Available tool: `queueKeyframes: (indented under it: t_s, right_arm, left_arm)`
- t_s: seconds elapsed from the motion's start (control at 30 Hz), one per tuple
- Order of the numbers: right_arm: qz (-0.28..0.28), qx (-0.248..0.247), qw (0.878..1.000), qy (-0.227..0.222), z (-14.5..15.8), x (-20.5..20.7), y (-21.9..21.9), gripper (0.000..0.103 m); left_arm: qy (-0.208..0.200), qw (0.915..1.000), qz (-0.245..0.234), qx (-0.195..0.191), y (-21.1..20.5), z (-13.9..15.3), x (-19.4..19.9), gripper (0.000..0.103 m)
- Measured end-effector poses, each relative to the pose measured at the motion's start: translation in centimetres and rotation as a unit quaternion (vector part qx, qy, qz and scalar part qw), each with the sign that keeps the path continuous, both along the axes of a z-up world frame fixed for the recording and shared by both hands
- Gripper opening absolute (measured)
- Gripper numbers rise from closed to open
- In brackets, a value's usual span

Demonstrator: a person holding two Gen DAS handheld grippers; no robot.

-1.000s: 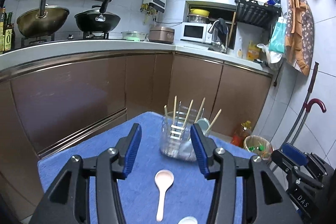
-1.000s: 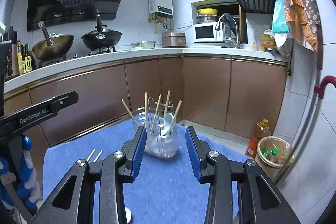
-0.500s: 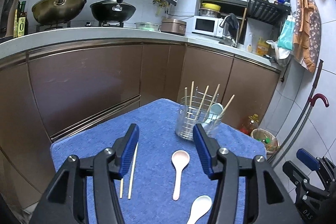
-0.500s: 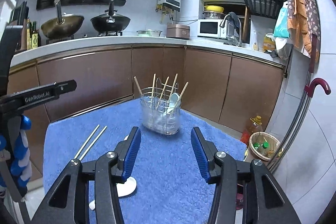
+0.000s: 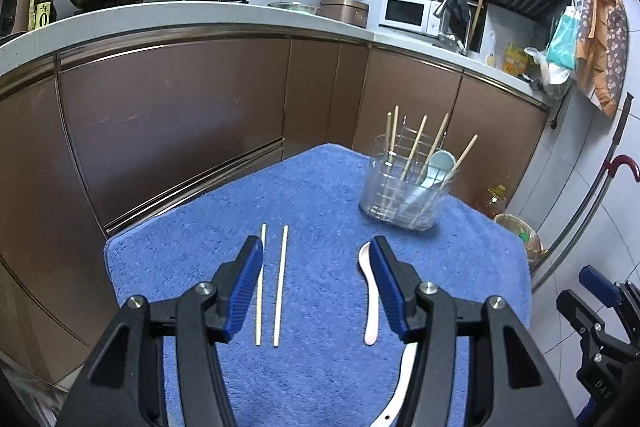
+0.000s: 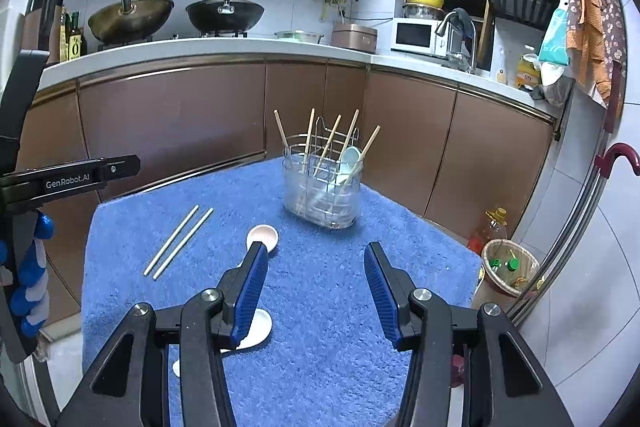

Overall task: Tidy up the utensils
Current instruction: 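Move both tools back down toward the chopsticks and white spoons on the towel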

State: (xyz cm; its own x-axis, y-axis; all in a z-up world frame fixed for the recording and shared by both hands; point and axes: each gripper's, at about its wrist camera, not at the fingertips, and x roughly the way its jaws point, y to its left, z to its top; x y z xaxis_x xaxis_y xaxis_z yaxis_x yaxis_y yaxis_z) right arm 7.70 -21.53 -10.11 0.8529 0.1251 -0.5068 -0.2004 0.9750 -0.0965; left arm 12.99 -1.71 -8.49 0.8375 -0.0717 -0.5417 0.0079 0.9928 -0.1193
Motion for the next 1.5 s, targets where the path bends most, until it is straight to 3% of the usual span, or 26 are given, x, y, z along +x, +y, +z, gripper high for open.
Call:
queueKeyframes:
  t_s: [0.57, 1.5]
  right_arm:
    - [0.006, -0.017, 0.999, 0.041, -1.9, 1.9, 0.8, 0.047]
    - [0.026, -0.037, 0.994, 0.101, -6.2, 6.1, 3.4, 0.047]
  left_arm:
    - [0.043, 0.9990, -0.004, -0.016, 2.1, -3.2, 2.1, 0.053]
    - [0.131, 0.9912, 0.017, -0.003, 5.5, -10.1, 6.2, 0.053]
